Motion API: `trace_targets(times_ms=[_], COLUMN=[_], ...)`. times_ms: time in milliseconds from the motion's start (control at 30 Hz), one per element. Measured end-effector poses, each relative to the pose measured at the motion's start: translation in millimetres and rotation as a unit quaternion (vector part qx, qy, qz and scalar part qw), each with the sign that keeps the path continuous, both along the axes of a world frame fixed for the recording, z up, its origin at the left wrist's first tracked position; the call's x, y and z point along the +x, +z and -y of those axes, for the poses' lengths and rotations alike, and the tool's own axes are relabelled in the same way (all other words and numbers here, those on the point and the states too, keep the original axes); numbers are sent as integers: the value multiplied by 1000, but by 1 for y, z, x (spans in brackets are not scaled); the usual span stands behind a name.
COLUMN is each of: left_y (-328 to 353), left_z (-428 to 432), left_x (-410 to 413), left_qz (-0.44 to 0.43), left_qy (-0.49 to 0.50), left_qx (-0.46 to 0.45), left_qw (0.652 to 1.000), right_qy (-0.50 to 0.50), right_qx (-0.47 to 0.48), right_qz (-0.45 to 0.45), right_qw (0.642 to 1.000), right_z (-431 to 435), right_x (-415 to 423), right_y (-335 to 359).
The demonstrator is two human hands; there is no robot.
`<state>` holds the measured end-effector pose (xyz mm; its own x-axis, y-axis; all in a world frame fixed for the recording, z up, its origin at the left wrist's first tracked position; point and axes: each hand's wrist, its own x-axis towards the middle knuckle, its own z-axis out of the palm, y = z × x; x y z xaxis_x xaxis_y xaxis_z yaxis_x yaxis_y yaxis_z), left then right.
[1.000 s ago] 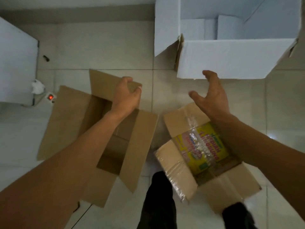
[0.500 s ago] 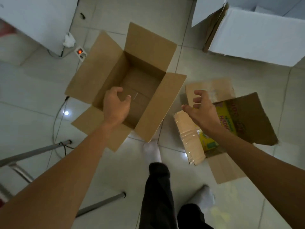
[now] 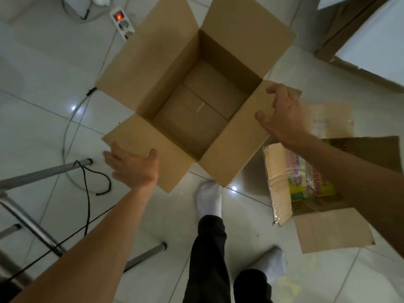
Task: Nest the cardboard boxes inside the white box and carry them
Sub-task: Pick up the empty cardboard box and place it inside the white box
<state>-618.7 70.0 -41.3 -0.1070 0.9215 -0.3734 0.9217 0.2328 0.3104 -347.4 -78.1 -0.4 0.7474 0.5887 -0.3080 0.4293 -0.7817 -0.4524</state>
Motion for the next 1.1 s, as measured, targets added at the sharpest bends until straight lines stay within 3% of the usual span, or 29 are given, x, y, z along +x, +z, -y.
trace_targets(times_ms=[133,267,567,700,867,1100], left_y=[-12,-18,-13,-7,-5,2], left_z=[-12,-10,-2,2,5,16], left_x=[1,10,23,38,47,60], left_qz=[78,145,224,270,273,287], left_qy=[236,346,328,335,318,285], left_qx=[-88,-84,18,-5,-13,-18], left_qw=[965,923,918,902,908,914], right_qy=[31,61,87,79,101,103], right_qx=[-14,-31,-129,-130,-159,-148], right_qz=[52,78,46,-17,81,61], right_qw=[998,995,987,988,979,982], right_z=[-39,-72,-124,-128,-125,-125], right_x=[29,61,117,127,144,143], right_y=[-8,-8,-13,-25,-30,-14])
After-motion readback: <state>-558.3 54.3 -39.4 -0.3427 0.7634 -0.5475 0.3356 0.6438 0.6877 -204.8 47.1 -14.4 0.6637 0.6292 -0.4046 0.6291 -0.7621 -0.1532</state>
